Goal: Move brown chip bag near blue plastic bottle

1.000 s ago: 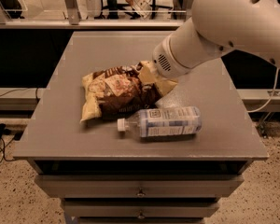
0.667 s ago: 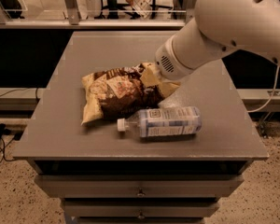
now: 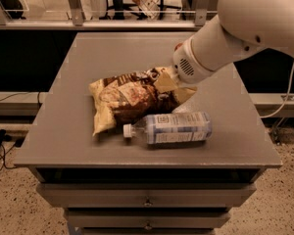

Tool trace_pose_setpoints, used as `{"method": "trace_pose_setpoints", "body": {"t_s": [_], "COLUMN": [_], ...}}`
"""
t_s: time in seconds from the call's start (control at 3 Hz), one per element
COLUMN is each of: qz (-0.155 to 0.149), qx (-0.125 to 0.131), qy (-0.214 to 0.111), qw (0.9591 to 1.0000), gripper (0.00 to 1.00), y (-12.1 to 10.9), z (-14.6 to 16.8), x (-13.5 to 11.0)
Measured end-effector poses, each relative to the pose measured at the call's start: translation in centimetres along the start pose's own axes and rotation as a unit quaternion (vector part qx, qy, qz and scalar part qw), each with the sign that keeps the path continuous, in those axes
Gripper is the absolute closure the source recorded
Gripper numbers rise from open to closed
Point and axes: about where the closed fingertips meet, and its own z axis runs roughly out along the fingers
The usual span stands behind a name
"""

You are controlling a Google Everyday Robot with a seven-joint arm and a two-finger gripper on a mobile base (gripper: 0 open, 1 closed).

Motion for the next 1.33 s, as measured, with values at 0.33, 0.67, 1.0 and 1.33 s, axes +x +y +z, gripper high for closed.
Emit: {"method": "trace_pose_setpoints", "body": {"t_s": [0.33, 0.67, 1.0, 1.33], "qz": [-0.001, 0.0, 0.0, 0.0], "qx": [-0.001, -0.002, 0.005, 0.024], "qy": [0.006, 0.004, -0.008, -0.051], "qw": [1.0, 1.0, 1.0, 0.9984], "gripper": [0.3, 0.07, 0.0, 0.0], "y": [-0.1, 0.1, -0.1, -1.5], "z": [-0.9, -1.8, -3.0, -5.9], "x": [0.8, 1.5, 2.0, 2.8]}}
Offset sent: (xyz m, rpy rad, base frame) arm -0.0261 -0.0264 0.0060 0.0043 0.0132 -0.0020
